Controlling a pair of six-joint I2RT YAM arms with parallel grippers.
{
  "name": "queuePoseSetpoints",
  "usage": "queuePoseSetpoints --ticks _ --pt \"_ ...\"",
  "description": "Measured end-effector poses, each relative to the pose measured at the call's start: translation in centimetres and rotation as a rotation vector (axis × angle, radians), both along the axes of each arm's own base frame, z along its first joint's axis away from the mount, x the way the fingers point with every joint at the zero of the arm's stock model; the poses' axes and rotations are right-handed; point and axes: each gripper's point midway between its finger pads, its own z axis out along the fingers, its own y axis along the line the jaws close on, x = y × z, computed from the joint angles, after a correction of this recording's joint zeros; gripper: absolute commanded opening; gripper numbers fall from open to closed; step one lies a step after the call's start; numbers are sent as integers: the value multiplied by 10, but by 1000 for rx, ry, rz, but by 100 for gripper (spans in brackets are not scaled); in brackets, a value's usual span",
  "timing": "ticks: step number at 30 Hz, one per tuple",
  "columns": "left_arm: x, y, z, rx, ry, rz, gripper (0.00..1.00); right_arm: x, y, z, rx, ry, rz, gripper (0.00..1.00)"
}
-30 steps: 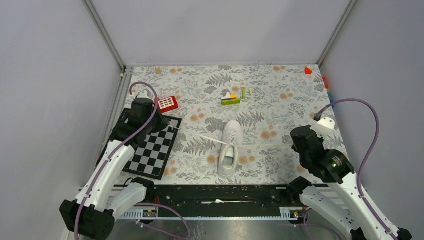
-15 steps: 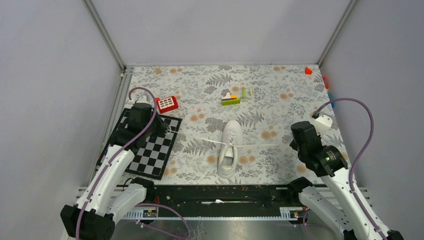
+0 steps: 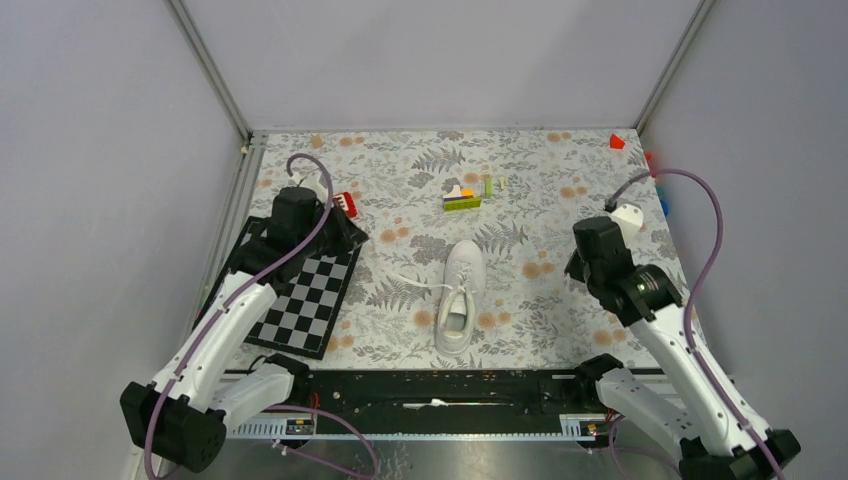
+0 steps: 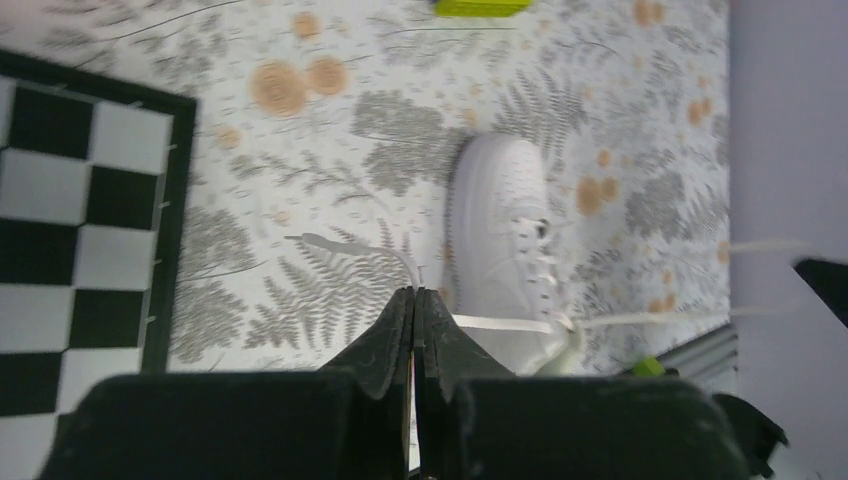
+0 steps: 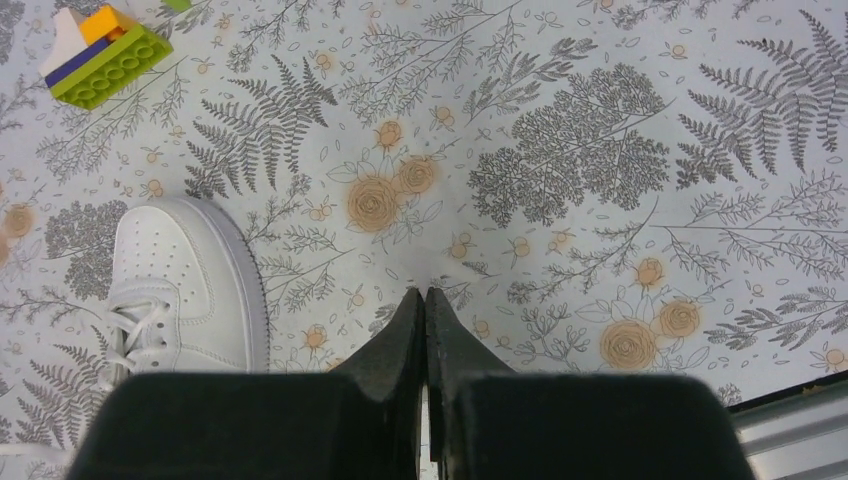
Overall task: Tie the shoes
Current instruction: Adjust the shoe at the center of the board.
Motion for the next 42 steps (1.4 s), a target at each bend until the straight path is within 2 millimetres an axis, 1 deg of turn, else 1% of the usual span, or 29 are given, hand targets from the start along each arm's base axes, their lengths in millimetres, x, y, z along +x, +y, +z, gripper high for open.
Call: queuePoseSetpoints --ticks 3,4,6,7,8,9,10,13,15,17,19,21,24,25,27,29,30,33,38,42 --pt "1 -23 21 -30 -51 -75 0 15 6 0 -22 30 2 0" --pt "2 -28 26 -37 -62 -90 0 20 7 -2 -32 45 -2 7" --pt "4 -37 33 -48 -80 -115 0 25 8 -13 -50 92 -13 49" --pt "5 -41 35 -51 -85 -124 0 26 8 -18 -51 112 -23 64" --pt "5 -43 36 -52 -88 -131 0 26 8 -22 -51 126 -32 71" --pt "5 -44 35 -52 -87 -134 0 25 7 -24 -53 136 -37 77" --pt "5 -45 35 -52 -85 -136 0 24 6 -25 -52 140 -42 79" --pt "5 -44 36 -48 -87 -131 0 20 5 -21 -37 118 -37 83" --pt "7 -42 39 -38 -92 -122 0 18 11 -16 3 78 -1 81" --pt "10 -39 42 -26 -97 -107 0 18 23 -7 62 22 71 80" --pt "14 -37 45 -15 -103 -90 0 20 41 1 109 -16 167 79" --pt "18 -36 47 -7 -106 -76 0 23 68 9 116 -42 303 79" --pt "23 -34 43 6 -96 -57 0 20 129 10 73 -14 576 79" --pt "24 -34 41 8 -89 -52 0 19 155 7 44 7 679 79" --pt "25 -32 38 11 -74 -42 0 18 195 -1 9 33 827 79" --pt "26 -30 36 12 -63 -32 0 12 226 -18 -22 70 963 79" --pt "26 -30 36 11 -60 -30 0 8 235 -25 -28 86 1008 79" --pt "26 -29 37 8 -55 -23 0 0 252 -42 -30 131 1119 78" --pt "27 -28 39 4 -53 -14 0 1 272 -49 -13 149 1209 78" --pt "28 -27 42 -2 -55 -7 0 6 278 -58 -27 160 1223 76"
